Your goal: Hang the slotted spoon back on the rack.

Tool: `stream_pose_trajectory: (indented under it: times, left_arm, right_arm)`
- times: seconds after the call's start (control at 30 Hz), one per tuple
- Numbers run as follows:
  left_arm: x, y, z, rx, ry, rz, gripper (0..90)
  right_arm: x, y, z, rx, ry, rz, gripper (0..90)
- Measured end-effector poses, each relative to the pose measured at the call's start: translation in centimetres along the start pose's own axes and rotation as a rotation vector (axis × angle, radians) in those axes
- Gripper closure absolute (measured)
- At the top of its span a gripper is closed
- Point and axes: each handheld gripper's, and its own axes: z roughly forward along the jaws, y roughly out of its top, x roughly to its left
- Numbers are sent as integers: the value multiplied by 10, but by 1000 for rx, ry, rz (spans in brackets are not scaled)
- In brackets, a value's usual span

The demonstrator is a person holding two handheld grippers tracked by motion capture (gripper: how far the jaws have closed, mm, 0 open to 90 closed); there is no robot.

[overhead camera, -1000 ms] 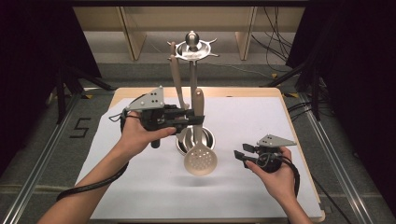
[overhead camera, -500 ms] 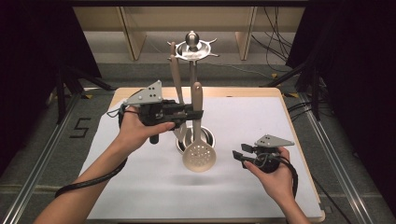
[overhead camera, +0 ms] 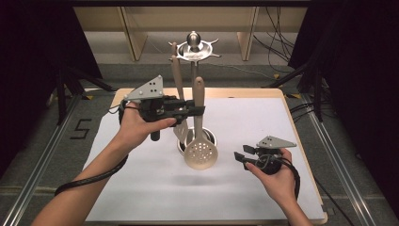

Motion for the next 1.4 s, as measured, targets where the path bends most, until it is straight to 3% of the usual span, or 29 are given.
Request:
stream_pose_trajectory:
  times: [0.1,0.17,0.73,0.77,0.83,0.93,1.0,1.1,1.4]
  left_arm:
    - [0,0,0,1,1,3,748]
    - [0,0,1,-2,5,-1,748]
    - [4,5,-1,-2,16,3,748]
    - [4,6,-1,-2,18,3,748]
    - [5,6,-1,0,18,3,748]
    - [5,7,-1,0,19,1,748]
    - [6,8,-2,0,20,3,748]
    - [6,9,-2,-2,21,4,748]
    - [8,10,-3,-4,24,0,748]
  right_arm:
    - [-1,0,0,0,1,-6,524]
    - [-5,0,0,-21,-16,-54,523]
    - [-4,0,0,-15,2,-32,518]
    - [-5,0,0,-21,3,-48,518]
    - [-4,0,-2,-13,-5,-27,518]
    - [-4,0,-2,-17,-9,-36,517]
    - [-2,0,-2,-9,-4,-10,517]
    - [-4,0,-1,-22,-10,-44,517]
    - [-4,0,-1,-21,-7,-36,516]
